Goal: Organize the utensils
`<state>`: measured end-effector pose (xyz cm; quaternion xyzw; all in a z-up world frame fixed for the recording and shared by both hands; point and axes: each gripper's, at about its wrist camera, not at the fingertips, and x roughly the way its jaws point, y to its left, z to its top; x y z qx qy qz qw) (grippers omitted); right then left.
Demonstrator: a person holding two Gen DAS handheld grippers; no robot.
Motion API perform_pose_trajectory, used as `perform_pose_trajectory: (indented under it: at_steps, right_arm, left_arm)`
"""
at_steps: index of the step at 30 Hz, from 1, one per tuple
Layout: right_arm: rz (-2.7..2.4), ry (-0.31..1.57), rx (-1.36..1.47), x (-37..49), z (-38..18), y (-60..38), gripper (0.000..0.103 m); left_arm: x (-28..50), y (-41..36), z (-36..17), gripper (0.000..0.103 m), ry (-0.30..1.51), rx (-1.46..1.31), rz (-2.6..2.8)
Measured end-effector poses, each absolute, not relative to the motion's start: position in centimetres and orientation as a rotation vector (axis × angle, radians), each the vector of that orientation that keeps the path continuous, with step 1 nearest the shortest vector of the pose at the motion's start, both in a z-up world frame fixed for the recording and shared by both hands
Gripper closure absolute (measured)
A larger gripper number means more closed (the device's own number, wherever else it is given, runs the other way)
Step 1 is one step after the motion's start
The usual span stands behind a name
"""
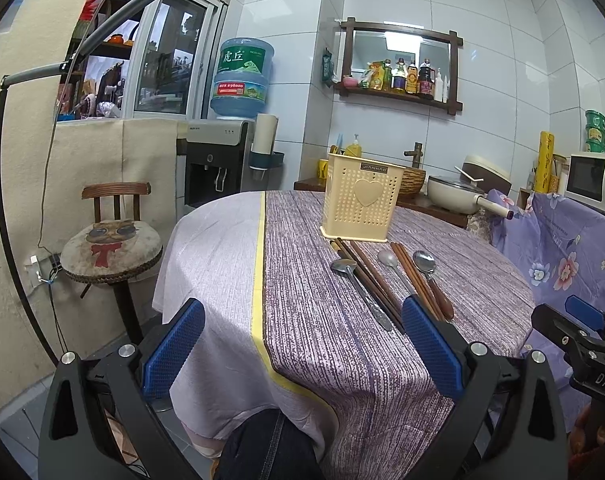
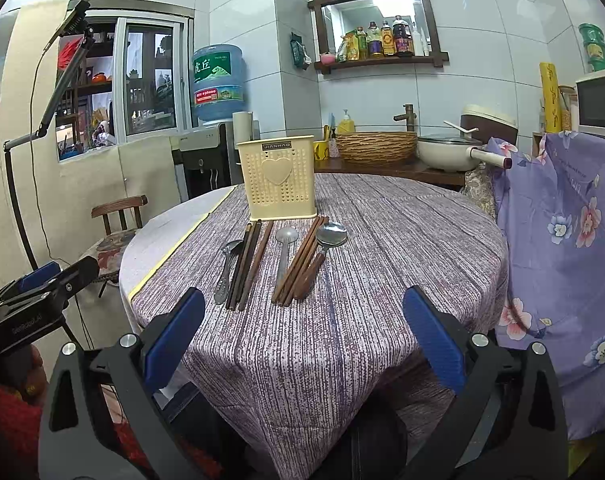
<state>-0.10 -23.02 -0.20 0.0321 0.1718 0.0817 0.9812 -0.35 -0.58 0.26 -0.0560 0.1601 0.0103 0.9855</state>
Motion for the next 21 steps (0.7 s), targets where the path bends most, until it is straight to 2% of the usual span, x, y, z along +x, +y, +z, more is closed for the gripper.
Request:
perform_pose_trajectory:
  at_steps: [21]
  right_arm:
    - [0.164,0.347,0.064,-0.12,-0.28,-22.94,0.005]
  left_arm:
    - [-0.38,-0.67,0.17,0.005,0.323,-0.11,0.02]
